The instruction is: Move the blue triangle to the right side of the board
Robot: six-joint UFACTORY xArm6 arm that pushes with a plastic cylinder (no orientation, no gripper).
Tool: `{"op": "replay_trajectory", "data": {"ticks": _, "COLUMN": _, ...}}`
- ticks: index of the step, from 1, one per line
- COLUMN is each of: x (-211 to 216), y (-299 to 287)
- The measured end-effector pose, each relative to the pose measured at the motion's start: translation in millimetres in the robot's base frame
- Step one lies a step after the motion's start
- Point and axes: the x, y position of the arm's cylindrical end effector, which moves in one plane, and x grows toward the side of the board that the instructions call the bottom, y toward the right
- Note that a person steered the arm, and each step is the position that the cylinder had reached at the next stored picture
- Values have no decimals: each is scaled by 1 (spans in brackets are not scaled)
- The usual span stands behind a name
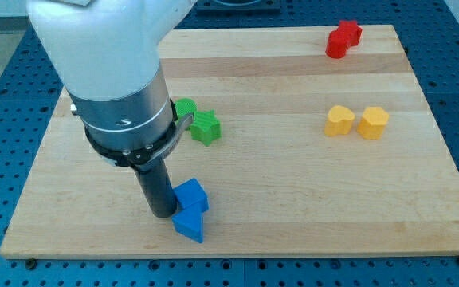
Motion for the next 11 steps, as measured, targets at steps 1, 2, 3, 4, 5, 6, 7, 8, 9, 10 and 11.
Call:
{"op": "replay_trajectory", "data": {"ticks": 1, "x": 0, "y": 25}}
{"op": "replay_trajectory", "data": {"ticks": 2, "x": 0, "y": 32}}
{"op": "replay_trajectory", "data": {"ticks": 3, "x": -6, "y": 6}}
{"op": "replay_trajectory", "data": {"ticks": 4, "x": 4, "y": -23}}
{"op": "replay_trajectory", "data": {"ticks": 5, "x": 24, "y": -23}}
{"op": "replay_trajectory", "data": {"ticks": 6, "x": 27, "y": -19}}
{"op": "replay_trajectory", "data": {"ticks": 7, "x": 28, "y": 8}}
{"op": "replay_trajectory", "data": {"ticks": 8, "x": 28, "y": 32}}
{"op": "replay_trajectory", "data": {"ticks": 9, "x": 28, "y": 45}}
{"op": "replay_trajectory", "data": {"ticks": 10, "x": 28, "y": 53}}
{"op": "replay_trajectory", "data": {"ticks": 11, "x": 28, "y": 53}}
